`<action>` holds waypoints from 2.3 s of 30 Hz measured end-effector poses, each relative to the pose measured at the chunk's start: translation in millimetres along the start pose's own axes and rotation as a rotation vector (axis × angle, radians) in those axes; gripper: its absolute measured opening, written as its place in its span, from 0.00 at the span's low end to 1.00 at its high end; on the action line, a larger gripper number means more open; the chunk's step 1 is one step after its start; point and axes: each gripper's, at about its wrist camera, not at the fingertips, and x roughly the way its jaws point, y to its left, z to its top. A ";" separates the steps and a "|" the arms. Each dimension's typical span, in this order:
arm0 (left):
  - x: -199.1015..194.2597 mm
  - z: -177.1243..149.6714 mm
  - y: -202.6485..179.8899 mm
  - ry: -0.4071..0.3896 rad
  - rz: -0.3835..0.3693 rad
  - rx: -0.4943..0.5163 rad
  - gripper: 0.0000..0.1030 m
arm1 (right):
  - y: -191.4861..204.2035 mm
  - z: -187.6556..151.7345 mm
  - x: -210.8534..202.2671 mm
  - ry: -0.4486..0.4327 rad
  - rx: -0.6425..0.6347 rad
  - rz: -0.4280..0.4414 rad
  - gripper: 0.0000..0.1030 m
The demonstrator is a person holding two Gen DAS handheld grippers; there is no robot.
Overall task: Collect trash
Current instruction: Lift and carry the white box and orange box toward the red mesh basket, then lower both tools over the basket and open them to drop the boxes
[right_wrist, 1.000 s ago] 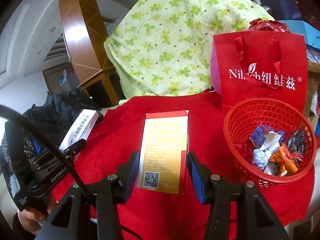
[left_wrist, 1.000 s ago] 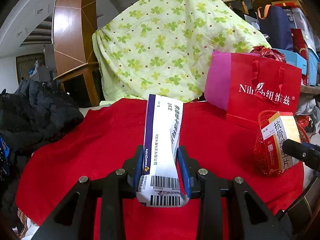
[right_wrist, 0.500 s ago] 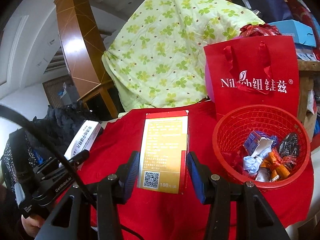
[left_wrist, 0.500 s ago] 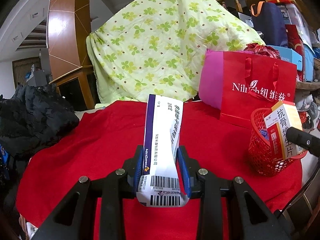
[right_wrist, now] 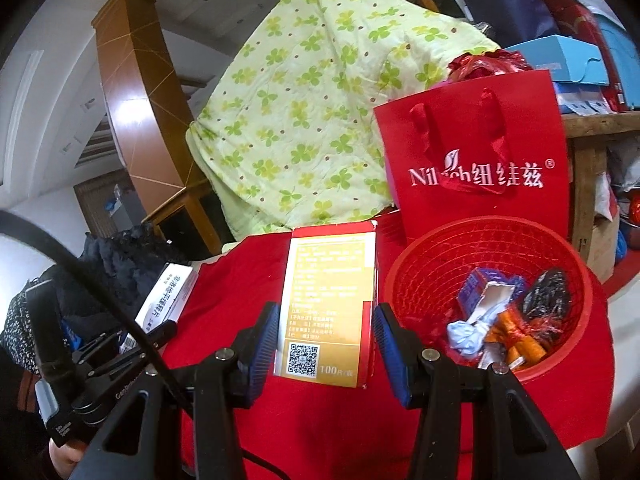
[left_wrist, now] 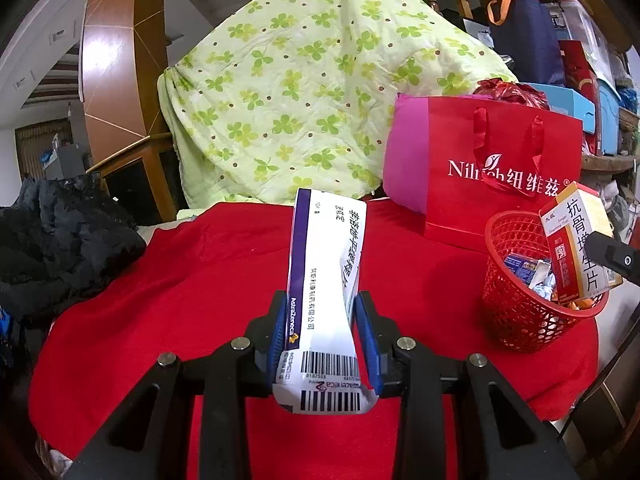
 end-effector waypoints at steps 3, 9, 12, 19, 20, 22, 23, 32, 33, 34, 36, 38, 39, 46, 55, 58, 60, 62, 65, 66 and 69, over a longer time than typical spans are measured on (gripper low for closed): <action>0.6 1.1 -2.6 0.001 -0.003 0.004 0.34 | -5.1 2.5 -2.0 -0.004 0.009 -0.006 0.50; 1.4 2.6 -6.6 0.002 -0.007 0.008 0.34 | -10.8 4.3 -3.3 -0.007 0.015 -0.010 0.50; 2.4 4.0 -8.1 0.004 -0.014 0.007 0.34 | -14.0 4.6 -4.1 -0.008 0.018 -0.013 0.50; 6.9 13.3 -23.0 -0.002 -0.035 0.017 0.34 | -24.6 4.7 -8.3 -0.015 0.033 -0.027 0.50; 7.9 14.8 -26.9 -0.004 -0.042 0.020 0.34 | -26.7 5.0 -8.9 -0.017 0.037 -0.029 0.50; 9.5 16.0 -33.1 -0.001 -0.054 0.025 0.34 | -34.5 6.1 -11.0 -0.022 0.048 -0.040 0.50; 10.4 16.7 -37.2 -0.001 -0.063 0.030 0.34 | -37.4 6.6 -12.4 -0.025 0.054 -0.044 0.50; 12.2 25.2 -68.2 -0.012 -0.110 0.068 0.34 | -68.4 10.5 -24.2 -0.048 0.109 -0.082 0.50; 12.3 26.0 -71.3 -0.012 -0.117 0.072 0.34 | -70.7 11.0 -24.7 -0.045 0.107 -0.087 0.50; 12.1 26.6 -73.9 -0.012 -0.120 0.077 0.34 | -72.1 11.3 -25.7 -0.048 0.107 -0.092 0.50; 10.6 27.6 -78.8 -0.016 -0.127 0.085 0.34 | -77.1 11.5 -27.9 -0.054 0.118 -0.095 0.50; 9.0 29.1 -84.0 -0.019 -0.138 0.093 0.34 | -81.1 11.5 -29.4 -0.055 0.129 -0.099 0.50; 8.1 29.5 -85.8 -0.022 -0.140 0.096 0.34 | -83.3 11.7 -30.4 -0.057 0.134 -0.102 0.50; 4.0 32.5 -94.3 -0.029 -0.154 0.111 0.34 | -84.6 13.1 -36.4 -0.064 0.134 -0.105 0.50; -0.7 38.0 -100.0 -0.043 -0.163 0.121 0.35 | -80.9 15.6 -41.4 -0.075 0.128 -0.107 0.50; -1.2 38.6 -101.4 -0.043 -0.169 0.120 0.35 | -80.3 16.0 -43.2 -0.079 0.125 -0.111 0.50; -1.6 38.4 -101.5 -0.044 -0.170 0.123 0.35 | -79.9 16.2 -43.8 -0.080 0.124 -0.113 0.50; -1.6 38.5 -102.1 -0.043 -0.174 0.122 0.35 | -79.9 16.4 -44.4 -0.079 0.121 -0.115 0.50; -1.6 39.2 -103.6 -0.045 -0.176 0.125 0.35 | -79.8 16.5 -44.8 -0.078 0.121 -0.114 0.50; -1.7 39.5 -104.2 -0.046 -0.177 0.126 0.35 | -79.9 16.6 -44.9 -0.078 0.121 -0.115 0.50; -1.0 39.7 -104.2 -0.045 -0.182 0.125 0.35 | -80.0 16.5 -44.8 -0.078 0.123 -0.116 0.50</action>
